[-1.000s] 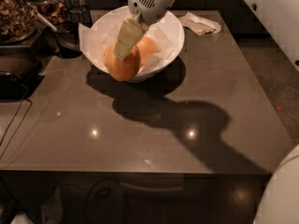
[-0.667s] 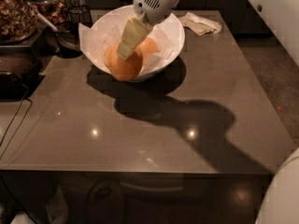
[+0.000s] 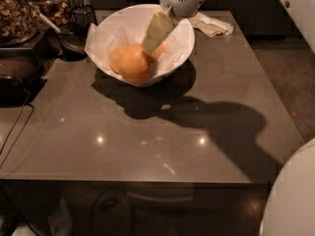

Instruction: Pick orange from white bowl

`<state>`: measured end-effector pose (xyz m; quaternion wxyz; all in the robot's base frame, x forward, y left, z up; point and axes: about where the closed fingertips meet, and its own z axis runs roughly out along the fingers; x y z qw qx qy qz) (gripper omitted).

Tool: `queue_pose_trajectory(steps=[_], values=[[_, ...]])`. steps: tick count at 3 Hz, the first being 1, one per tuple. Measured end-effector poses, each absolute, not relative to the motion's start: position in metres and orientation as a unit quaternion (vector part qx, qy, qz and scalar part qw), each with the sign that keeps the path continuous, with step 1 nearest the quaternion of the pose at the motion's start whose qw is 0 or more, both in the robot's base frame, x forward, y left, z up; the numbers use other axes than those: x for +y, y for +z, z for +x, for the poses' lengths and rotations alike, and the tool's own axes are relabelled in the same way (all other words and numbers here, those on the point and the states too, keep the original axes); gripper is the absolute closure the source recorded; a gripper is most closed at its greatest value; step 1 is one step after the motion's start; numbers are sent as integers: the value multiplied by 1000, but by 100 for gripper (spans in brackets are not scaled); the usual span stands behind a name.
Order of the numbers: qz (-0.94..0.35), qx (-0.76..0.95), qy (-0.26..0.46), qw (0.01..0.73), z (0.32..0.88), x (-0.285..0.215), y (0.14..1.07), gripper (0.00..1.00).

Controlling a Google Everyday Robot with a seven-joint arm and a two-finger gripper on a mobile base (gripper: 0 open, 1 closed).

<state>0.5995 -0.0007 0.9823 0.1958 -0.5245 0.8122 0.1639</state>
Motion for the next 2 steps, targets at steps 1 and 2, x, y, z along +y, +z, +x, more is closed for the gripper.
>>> queue_pose_trajectory(steps=[1, 2], values=[[-525, 812, 164, 196, 599, -1, 984, 100], [-525, 812, 164, 196, 599, -1, 984, 81]])
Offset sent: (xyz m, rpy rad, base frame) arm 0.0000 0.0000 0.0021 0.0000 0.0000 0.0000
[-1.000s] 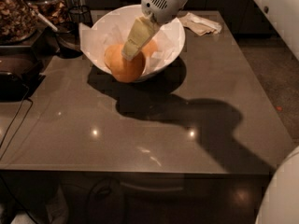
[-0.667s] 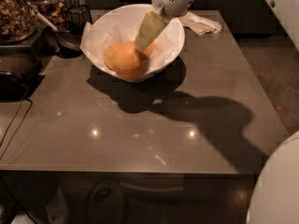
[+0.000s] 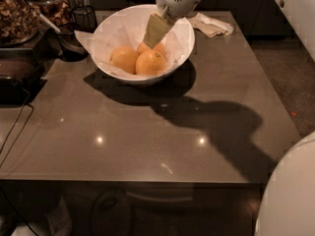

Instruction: Pick orange from white bowl

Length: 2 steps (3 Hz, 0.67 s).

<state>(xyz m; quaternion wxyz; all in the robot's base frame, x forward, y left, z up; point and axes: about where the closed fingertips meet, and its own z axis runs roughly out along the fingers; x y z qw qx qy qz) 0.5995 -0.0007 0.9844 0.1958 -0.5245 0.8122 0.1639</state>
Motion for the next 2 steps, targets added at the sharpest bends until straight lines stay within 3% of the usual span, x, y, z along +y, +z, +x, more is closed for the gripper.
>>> queue_pose_trajectory(steps=[2], values=[[-525, 812, 164, 196, 599, -1, 984, 35]])
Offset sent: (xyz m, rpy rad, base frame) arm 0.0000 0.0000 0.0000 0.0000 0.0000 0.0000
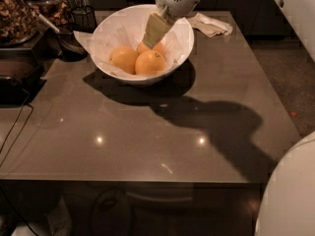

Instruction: Pick orange from white bowl

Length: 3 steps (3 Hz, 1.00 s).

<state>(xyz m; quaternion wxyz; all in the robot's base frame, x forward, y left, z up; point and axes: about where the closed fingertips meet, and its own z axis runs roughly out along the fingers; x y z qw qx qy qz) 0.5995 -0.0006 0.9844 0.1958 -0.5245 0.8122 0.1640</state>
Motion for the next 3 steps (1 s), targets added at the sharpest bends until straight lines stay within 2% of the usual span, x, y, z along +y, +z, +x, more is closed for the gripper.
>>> queue_pose_trajectory(steps=[1, 2, 3], values=[[-525, 812, 164, 196, 600, -1, 984, 11], [-524, 812, 164, 196, 600, -1, 984, 0], [-523, 814, 165, 192, 605, 3, 980, 0]])
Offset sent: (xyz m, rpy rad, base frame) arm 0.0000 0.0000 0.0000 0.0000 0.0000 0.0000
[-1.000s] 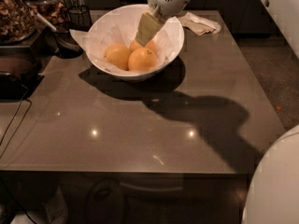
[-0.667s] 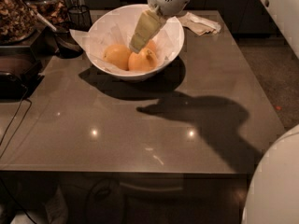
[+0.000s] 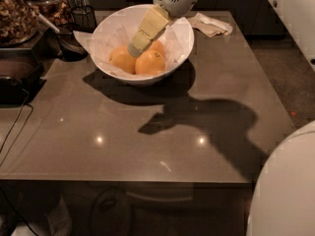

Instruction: Pick orange from white bowl

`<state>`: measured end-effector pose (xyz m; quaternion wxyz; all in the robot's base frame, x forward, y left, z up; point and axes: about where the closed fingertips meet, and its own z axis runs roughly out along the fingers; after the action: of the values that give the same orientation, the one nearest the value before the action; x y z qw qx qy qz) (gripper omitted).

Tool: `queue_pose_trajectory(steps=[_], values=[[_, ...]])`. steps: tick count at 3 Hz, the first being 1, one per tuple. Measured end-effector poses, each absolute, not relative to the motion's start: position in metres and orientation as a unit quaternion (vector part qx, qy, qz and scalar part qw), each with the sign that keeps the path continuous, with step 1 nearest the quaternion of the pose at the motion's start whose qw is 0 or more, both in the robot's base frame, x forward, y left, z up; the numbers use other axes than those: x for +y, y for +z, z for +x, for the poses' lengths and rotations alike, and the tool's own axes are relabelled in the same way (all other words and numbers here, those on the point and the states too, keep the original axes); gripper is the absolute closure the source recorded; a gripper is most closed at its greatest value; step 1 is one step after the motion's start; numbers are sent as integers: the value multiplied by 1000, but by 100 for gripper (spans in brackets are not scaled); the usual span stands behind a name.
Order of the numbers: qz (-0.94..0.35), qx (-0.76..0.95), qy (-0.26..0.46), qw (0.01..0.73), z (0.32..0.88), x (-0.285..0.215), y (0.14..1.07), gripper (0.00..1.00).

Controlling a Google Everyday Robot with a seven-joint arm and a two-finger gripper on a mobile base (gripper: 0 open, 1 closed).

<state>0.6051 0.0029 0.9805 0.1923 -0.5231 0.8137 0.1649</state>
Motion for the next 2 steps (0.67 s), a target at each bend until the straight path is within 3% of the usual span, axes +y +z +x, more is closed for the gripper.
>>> queue_pose_trajectory(steps=[1, 2], values=[[-500, 832, 171, 171, 617, 3, 971, 0], [-476, 847, 178, 156, 627, 2, 962, 7]])
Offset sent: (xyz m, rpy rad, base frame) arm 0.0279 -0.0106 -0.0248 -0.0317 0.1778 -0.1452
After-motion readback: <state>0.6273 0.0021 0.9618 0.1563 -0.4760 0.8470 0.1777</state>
